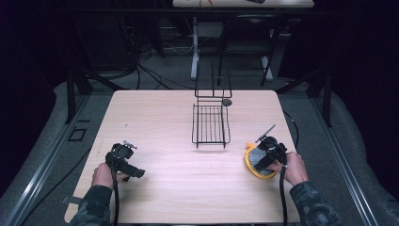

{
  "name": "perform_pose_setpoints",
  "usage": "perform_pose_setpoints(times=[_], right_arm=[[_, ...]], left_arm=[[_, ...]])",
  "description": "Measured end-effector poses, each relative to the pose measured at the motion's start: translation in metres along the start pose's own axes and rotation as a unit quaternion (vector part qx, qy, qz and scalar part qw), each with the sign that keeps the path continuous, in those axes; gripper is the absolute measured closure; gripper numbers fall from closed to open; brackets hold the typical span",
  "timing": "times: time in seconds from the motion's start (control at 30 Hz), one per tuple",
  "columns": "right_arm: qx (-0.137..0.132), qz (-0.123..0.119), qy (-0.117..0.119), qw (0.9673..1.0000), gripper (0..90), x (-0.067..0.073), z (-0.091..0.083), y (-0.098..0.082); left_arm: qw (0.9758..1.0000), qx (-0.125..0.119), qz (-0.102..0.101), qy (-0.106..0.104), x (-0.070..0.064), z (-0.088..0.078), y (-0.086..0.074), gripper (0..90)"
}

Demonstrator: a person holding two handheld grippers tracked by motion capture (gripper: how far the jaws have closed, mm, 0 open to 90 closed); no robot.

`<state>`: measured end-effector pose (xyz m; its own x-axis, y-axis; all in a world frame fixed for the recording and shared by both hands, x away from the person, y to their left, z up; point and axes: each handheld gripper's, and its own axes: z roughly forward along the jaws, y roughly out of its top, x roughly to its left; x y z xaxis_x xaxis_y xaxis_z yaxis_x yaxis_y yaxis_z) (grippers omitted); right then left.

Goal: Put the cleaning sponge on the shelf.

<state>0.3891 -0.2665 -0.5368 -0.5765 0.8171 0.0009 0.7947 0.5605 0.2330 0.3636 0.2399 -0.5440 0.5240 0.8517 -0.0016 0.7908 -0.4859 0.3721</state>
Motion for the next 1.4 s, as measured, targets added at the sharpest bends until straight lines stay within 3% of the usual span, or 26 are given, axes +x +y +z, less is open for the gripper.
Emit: perform_pose_setpoints(times=[0.27,0.33,0.37,0.4,0.53,0.77,0.97,1.1,1.4], right_arm=[[-0.014,-0.005,0.003,0.9999,46.2,0.000,-0.005,-0.003],[-0.022,-0.007,0.005,0.9997,57.6,0.002,-0.007,-0.003],[-0.030,-0.013,0.004,0.9994,70.2,0.003,-0.009,-0.004],[-0.042,-0.011,0.009,0.9990,73.4,0.002,-0.010,-0.005],[-0.043,-0.009,0.010,0.9990,74.1,0.001,-0.011,-0.006],[-0.052,-0.008,0.007,0.9986,83.0,0.004,-0.012,-0.006],[-0.059,-0.016,-0.008,0.9981,83.9,0.006,-0.017,-0.006],[-0.080,-0.014,-0.014,0.9966,83.9,0.004,-0.030,-0.007],[-0.097,-0.015,-0.019,0.9950,83.8,0.004,-0.047,-0.007]], left_arm=[[1.0000,0.002,0.002,0.001,0.000,0.000,0.000,0.1],[1.0000,0.003,0.003,0.001,0.000,0.000,0.000,0.1],[1.0000,0.003,0.003,0.001,0.000,0.001,0.000,0.1],[1.0000,0.006,0.004,0.001,-0.001,0.001,0.000,0.1],[1.0000,0.007,0.005,0.001,-0.001,0.001,0.001,0.1],[1.0000,0.008,0.006,0.002,-0.001,0.002,0.001,0.1],[0.9999,0.008,0.007,0.002,-0.001,0.002,0.001,0.1],[1.0000,0.007,0.006,0.002,-0.001,0.001,0.000,0.1],[1.0000,0.004,0.005,0.003,-0.001,0.001,0.000,0.1]])
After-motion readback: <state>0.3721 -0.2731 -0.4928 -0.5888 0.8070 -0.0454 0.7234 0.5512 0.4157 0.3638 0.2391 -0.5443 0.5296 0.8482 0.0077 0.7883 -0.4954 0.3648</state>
